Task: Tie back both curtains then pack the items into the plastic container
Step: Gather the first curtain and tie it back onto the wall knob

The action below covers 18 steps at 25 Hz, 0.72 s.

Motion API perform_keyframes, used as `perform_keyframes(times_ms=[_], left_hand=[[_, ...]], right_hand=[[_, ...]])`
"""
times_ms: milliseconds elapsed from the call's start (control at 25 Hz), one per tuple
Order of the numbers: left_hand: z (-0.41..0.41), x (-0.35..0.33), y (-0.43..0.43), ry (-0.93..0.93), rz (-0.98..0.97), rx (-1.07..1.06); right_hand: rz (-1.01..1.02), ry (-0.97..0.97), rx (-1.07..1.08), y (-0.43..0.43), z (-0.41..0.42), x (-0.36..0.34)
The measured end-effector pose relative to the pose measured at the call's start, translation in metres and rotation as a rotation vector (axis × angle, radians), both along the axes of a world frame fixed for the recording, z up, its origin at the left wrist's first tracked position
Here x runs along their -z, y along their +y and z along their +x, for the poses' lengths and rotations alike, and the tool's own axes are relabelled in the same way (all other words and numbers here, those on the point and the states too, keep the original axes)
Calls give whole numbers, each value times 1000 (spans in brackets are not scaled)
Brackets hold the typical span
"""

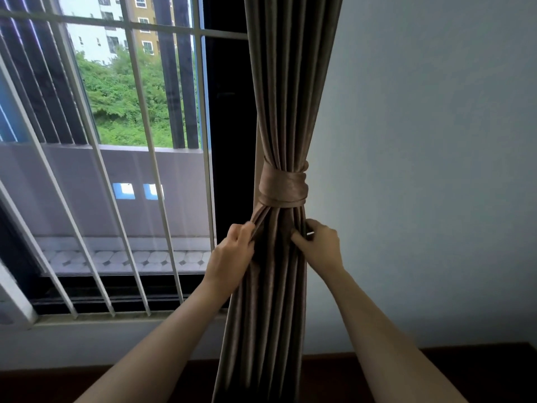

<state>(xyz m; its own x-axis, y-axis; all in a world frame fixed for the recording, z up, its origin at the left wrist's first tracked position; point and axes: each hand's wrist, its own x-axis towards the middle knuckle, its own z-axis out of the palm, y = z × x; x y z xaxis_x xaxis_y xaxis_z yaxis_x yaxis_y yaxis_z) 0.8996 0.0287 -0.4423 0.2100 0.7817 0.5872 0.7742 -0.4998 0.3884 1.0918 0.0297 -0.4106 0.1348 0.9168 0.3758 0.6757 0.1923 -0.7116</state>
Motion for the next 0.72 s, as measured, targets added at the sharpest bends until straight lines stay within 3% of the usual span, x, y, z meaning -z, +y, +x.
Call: perform_keyframes(times_ms=[80,280,440,600,720], left_hand=[[2,8,3,101,-9,27],[18,-12,9,121,-142,70],[17,-15,6,-165,-186,27],[12,-10,5,-125,-263,-36],[2,-25,7,-131,-191,-13]], right_hand=[[28,-5,10,-2,-1,2],[9,-68,17,-5,-1,0],[58,92,23,-6,5,-6],[43,16,81,-8,3,-5],[212,100,185,-14,-4,-12]])
